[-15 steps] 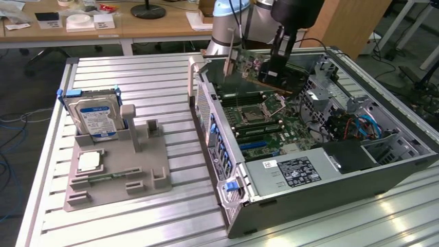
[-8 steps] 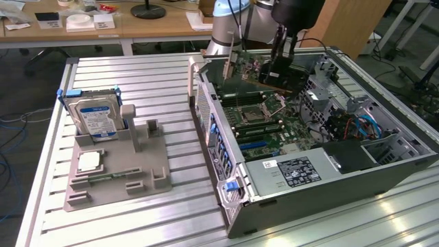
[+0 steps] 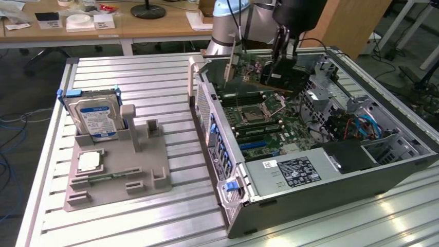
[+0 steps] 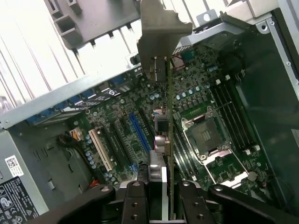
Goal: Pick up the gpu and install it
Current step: 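Insert the gpu into the slot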
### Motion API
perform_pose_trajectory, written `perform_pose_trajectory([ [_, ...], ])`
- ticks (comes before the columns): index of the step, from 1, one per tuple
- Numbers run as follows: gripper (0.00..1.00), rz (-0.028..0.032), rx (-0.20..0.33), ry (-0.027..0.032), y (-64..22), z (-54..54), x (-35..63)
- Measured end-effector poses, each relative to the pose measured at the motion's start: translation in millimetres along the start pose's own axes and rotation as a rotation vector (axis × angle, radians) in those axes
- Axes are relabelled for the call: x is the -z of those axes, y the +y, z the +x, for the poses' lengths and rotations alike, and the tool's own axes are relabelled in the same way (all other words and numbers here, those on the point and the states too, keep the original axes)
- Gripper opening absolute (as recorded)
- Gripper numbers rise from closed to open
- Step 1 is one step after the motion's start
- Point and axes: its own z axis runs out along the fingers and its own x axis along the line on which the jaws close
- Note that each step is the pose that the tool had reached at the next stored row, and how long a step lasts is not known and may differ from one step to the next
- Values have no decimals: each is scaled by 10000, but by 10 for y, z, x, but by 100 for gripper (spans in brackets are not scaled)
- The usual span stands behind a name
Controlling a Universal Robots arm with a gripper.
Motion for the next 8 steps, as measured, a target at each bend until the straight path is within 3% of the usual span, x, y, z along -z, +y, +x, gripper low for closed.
perform_pose_trajectory([
  [8, 28, -14, 1296, 27, -5, -1, -38],
])
